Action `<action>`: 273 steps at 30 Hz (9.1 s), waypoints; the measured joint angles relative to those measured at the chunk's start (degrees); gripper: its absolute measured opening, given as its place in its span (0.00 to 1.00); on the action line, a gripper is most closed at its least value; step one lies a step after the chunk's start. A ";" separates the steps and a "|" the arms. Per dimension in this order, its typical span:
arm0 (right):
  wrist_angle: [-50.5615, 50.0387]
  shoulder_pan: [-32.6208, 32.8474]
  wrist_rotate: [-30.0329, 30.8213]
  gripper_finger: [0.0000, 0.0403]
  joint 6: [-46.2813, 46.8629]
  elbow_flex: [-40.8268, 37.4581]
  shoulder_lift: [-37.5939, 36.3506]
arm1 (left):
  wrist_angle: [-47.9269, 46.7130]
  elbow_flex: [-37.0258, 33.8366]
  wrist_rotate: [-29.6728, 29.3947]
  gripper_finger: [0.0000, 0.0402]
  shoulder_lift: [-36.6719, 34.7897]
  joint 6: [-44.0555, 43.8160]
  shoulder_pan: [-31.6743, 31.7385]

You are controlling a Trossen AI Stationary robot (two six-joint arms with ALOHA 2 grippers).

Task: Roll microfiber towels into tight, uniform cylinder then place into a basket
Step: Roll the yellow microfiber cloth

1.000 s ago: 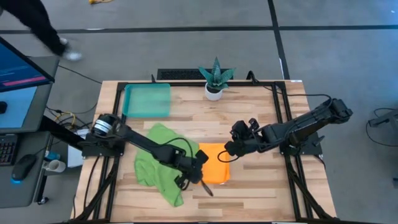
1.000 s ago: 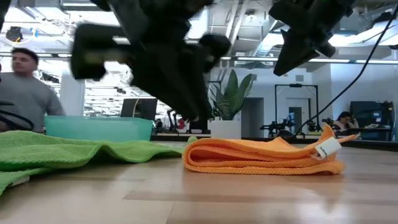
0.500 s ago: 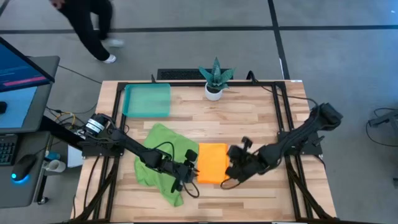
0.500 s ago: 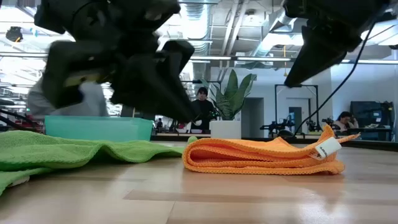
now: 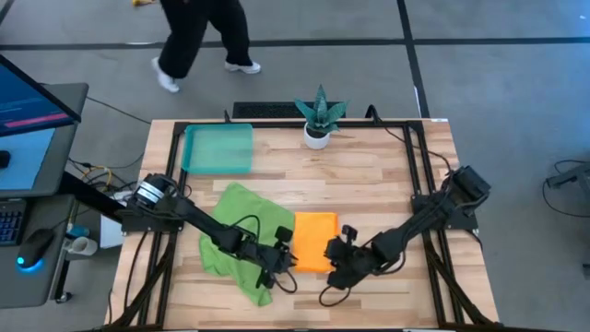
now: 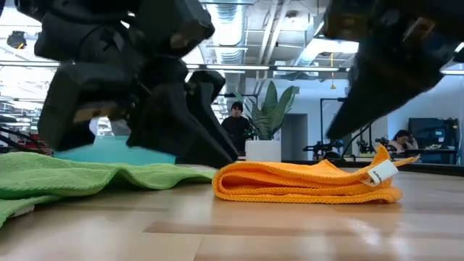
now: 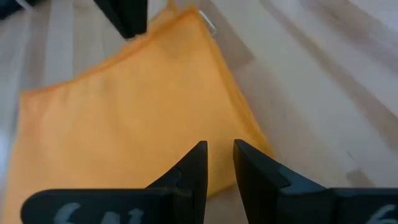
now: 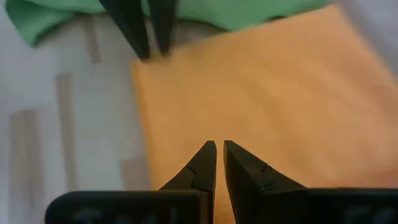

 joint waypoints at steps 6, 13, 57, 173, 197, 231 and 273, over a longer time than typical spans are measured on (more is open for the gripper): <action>0.85 -0.07 -5.00 0.13 -0.02 0.01 2.22 | 0.43 0.03 0.74 0.18 0.59 -0.67 0.01; 0.62 0.37 -8.08 0.13 1.64 -0.03 2.55 | -0.32 0.03 5.42 0.18 0.59 -1.68 0.51; -8.58 6.43 2.20 0.13 -3.84 -0.05 -12.06 | -10.50 0.06 -15.30 0.18 -11.25 3.65 -4.48; -3.33 4.41 -3.63 0.13 -12.93 0.13 5.97 | -10.48 10.23 -1.78 0.25 7.14 -8.32 -1.24; -2.56 5.32 -21.81 0.06 -0.98 5.83 6.13 | -30.01 24.17 17.57 0.04 7.14 -33.81 -2.95; 0.21 -2.82 -30.75 0.04 15.87 5.75 6.00 | -38.27 24.09 19.35 0.20 6.75 -32.51 -5.02; -0.67 -3.09 -29.78 0.03 17.61 5.81 6.00 | -32.89 24.16 -0.95 0.04 8.69 -33.23 -4.02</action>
